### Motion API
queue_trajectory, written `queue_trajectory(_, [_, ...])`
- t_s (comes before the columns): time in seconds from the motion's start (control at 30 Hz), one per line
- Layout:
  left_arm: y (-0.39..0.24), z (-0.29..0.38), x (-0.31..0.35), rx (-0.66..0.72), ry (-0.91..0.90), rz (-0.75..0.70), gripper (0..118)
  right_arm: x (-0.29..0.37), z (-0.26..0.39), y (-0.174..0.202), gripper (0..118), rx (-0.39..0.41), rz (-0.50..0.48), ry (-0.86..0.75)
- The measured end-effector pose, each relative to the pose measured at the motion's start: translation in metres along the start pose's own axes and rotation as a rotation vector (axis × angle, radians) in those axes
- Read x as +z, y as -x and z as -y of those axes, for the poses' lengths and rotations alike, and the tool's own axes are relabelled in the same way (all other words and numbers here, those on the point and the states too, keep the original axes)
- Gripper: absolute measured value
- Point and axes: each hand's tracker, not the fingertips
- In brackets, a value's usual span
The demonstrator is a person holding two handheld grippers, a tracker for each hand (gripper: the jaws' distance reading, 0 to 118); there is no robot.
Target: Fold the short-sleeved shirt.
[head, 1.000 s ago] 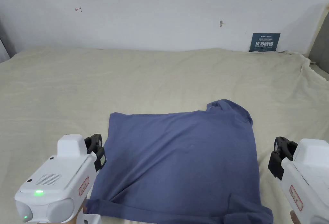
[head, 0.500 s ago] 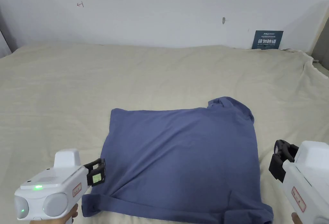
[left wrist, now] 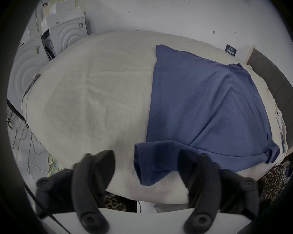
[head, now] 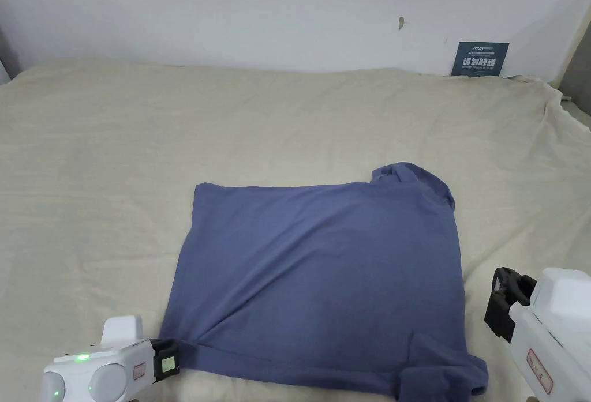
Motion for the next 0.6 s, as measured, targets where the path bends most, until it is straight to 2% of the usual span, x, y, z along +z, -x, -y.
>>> queue_trajectory(0.1, [0.0, 0.001, -0.01, 0.005, 0.052, 0.093, 9, -0.002, 0.005, -0.003, 0, -0.007, 0.0, 0.019])
queue_trajectory(0.17, [-0.001, 0.002, -0.007, 0.023, 0.047, 0.089, 2, -0.003, 0.008, -0.004, 0, -0.009, 0.0, 0.036])
queue_trajectory(0.23, [-0.001, 0.003, -0.002, 0.023, 0.025, 0.085, 1, -0.004, 0.014, -0.006, 0, -0.015, -0.001, 0.066])
queue_trajectory(0.37, [-0.002, -0.002, 0.011, -0.007, -0.013, 0.091, 1, -0.016, 0.038, -0.007, 1, -0.035, -0.024, 0.228])
queue_trajectory(0.4, [-0.002, -0.003, 0.015, -0.016, -0.02, 0.092, 1, -0.02, 0.047, -0.006, 9, -0.036, -0.029, 0.269])
queue_trajectory(0.43, [-0.003, -0.005, 0.019, -0.022, -0.031, 0.092, 1, -0.023, 0.056, -0.005, 21, -0.043, -0.025, 0.301])
queue_trajectory(0.47, [-0.002, -0.007, 0.022, -0.02, -0.039, 0.095, 1, -0.027, 0.066, -0.005, 37, -0.045, -0.025, 0.349])
queue_trajectory(0.5, [-0.001, -0.01, 0.025, -0.018, -0.046, 0.099, 1, -0.029, 0.076, -0.003, 61, -0.053, -0.042, 0.387])
queue_trajectory(0.53, [0.0, -0.011, 0.027, -0.014, -0.052, 0.104, 1, -0.031, 0.085, -0.002, 76, -0.062, -0.047, 0.411])
queue_trajectory(0.57, [0.0, -0.013, 0.029, -0.013, -0.058, 0.106, 1, -0.033, 0.093, 0.0, 86, -0.063, -0.039, 0.434])
queue_trajectory(0.6, [0.0, -0.014, 0.031, -0.012, -0.061, 0.107, 1, -0.035, 0.102, 0.002, 87, -0.058, -0.022, 0.442])
